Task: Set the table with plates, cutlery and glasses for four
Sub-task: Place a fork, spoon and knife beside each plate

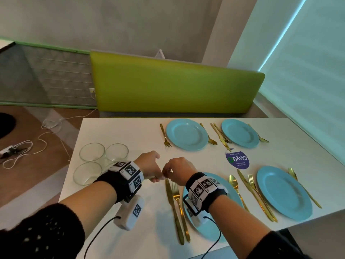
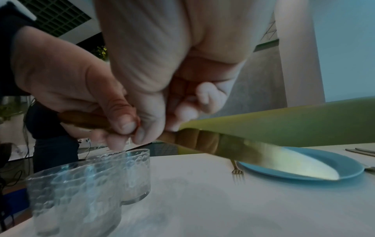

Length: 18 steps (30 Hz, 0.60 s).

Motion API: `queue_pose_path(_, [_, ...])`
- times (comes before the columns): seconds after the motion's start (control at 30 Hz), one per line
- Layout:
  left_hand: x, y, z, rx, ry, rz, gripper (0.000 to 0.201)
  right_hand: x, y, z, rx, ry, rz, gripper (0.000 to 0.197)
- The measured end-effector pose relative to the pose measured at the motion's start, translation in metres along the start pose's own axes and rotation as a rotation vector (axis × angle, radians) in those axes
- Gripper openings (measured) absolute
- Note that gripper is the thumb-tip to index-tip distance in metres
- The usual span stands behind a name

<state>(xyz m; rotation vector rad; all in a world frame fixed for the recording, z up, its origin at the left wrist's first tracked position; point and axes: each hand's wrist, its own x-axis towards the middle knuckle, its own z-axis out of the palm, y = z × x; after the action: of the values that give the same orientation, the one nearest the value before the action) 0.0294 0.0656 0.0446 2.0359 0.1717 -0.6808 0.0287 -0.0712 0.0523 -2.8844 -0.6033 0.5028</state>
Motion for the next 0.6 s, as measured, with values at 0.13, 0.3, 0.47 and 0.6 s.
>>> queue_pose_path(0.13, [0.021, 0.005, -0.027, 0.003, 0.148, 0.021, 0.071, 0.04, 0.014, -0.007, 0.191, 0.027, 0.09, 0.016])
queue_pose_path(0.3, [0.041, 0.008, -0.086, -0.094, 0.465, 0.031, 0.05, 0.095, 0.034, -0.02, 0.711, 0.015, 0.299, 0.006])
queue_pose_path(0.47, [0.063, -0.007, -0.122, -0.158, 0.513, 0.008, 0.033, 0.149, 0.038, -0.017, 0.84, 0.04, 0.45, 0.007])
queue_pose_path(0.6, [0.078, -0.017, -0.131, -0.197, 0.512, 0.003, 0.023, 0.186, 0.029, -0.008, 0.637, -0.024, 0.515, 0.026])
